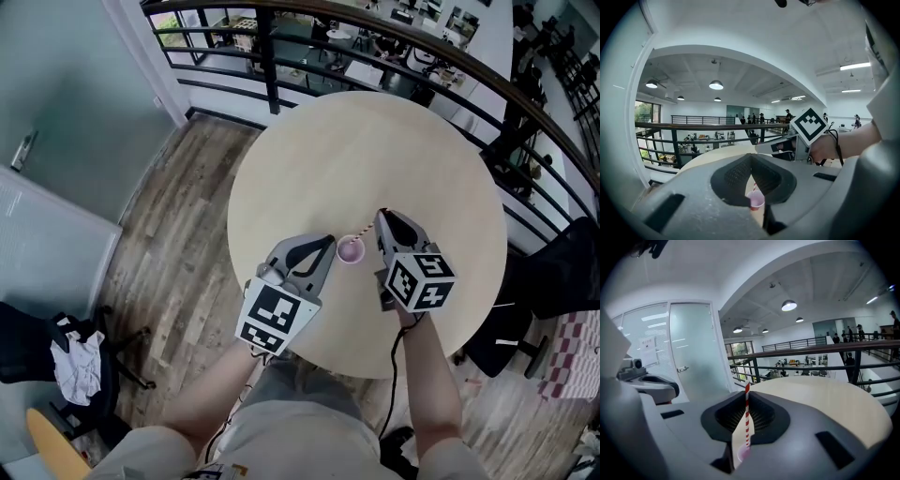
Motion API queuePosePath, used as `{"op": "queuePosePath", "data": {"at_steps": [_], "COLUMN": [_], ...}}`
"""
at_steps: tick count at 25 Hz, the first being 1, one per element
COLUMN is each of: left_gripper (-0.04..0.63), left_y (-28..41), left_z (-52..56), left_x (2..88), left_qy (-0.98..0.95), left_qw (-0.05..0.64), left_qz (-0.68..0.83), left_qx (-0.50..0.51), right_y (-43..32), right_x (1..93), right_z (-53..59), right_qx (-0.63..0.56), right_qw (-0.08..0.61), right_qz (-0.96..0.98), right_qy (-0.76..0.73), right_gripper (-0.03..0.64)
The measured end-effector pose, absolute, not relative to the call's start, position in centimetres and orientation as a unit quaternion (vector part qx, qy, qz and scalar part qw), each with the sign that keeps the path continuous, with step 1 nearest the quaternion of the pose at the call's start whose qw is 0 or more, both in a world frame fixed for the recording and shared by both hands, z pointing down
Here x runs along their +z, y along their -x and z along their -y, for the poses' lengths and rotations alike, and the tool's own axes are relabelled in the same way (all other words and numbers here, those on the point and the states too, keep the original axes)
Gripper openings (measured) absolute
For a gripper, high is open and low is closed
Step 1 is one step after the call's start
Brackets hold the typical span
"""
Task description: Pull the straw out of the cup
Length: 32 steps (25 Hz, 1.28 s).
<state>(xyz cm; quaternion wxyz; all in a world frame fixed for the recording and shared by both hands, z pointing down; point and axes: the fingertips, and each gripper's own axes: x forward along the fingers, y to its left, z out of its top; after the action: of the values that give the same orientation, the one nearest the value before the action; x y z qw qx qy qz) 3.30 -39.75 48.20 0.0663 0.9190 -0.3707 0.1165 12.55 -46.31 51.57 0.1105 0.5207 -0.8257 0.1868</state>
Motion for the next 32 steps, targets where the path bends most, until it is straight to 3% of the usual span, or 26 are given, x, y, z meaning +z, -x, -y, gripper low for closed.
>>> {"op": "queuePosePath", "data": {"at_steps": [9, 18, 23, 32], "left_gripper": [0.014, 0.014, 0.014, 0.014], "left_y": [-3.9, -4.3, -4.9, -5.3], "left_z": [36.4, 32.9, 30.3, 27.0], "left_x": [37.7, 28.2, 25.4, 24.6], "left_qy": [-0.931, -0.927, -0.931, -0.942], "left_qw": [-0.024, -0.11, -0.141, -0.132], "left_qz": [0.359, 0.357, 0.338, 0.309], "left_qx": [0.067, 0.015, 0.01, 0.004], "right_y": [-14.5, -15.7, -16.0, -17.6], "right_x": [36.1, 24.2, 20.8, 20.8], "right_z": [40.6, 32.9, 28.5, 23.7], "right_qx": [0.095, -0.041, -0.075, -0.073], "right_qw": [0.009, -0.03, -0.053, -0.066], "right_qz": [0.847, 0.845, 0.845, 0.834], "right_qy": [-0.524, -0.533, -0.527, -0.543], "right_gripper": [0.032, 0.032, 0.032, 0.032]}}
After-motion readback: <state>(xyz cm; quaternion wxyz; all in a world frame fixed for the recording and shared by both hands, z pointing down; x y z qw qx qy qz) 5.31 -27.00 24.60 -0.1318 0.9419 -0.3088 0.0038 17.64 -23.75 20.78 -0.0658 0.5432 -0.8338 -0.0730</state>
